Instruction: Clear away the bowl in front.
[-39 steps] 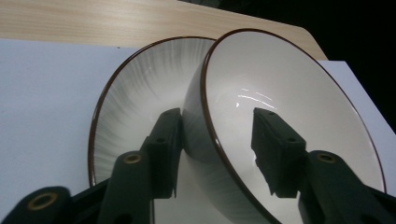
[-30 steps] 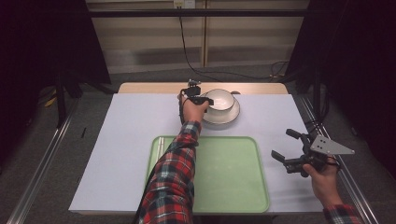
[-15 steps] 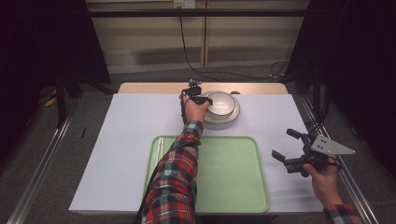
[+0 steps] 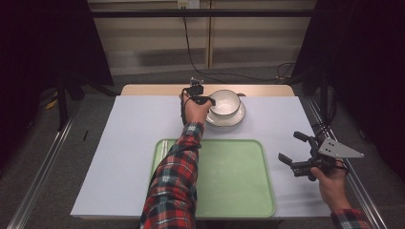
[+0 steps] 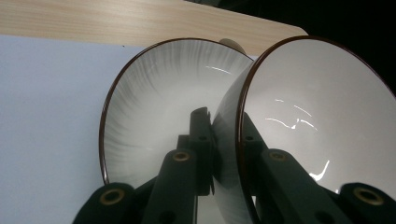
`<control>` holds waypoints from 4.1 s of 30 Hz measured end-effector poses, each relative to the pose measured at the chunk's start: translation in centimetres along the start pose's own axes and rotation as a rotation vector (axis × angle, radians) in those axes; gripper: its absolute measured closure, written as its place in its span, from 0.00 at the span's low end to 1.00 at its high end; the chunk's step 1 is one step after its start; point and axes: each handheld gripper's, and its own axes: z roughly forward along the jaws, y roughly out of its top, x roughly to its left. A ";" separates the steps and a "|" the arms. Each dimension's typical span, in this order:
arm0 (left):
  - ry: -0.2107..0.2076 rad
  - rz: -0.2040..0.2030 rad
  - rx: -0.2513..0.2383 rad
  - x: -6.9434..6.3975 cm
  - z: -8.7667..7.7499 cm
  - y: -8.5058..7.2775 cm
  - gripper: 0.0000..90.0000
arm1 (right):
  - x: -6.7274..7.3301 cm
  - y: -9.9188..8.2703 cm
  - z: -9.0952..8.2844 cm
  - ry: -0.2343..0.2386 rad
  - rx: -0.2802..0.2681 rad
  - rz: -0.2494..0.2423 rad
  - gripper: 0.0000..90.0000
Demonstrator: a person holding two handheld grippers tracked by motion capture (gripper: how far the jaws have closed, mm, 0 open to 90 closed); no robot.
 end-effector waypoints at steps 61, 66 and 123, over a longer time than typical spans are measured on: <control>-0.091 0.092 0.208 2.0 -14.4 -9.8 0.91 | 0.2 -0.2 0.6 0.020 0.038 -0.019 0.01; -0.083 0.100 0.218 1.8 -14.8 -10.7 0.91 | 0.2 -0.3 0.8 0.006 0.036 -0.022 0.01; -0.103 0.182 0.328 0.6 -16.7 -16.8 0.91 | 0.3 -0.3 1.1 0.011 0.041 -0.028 0.01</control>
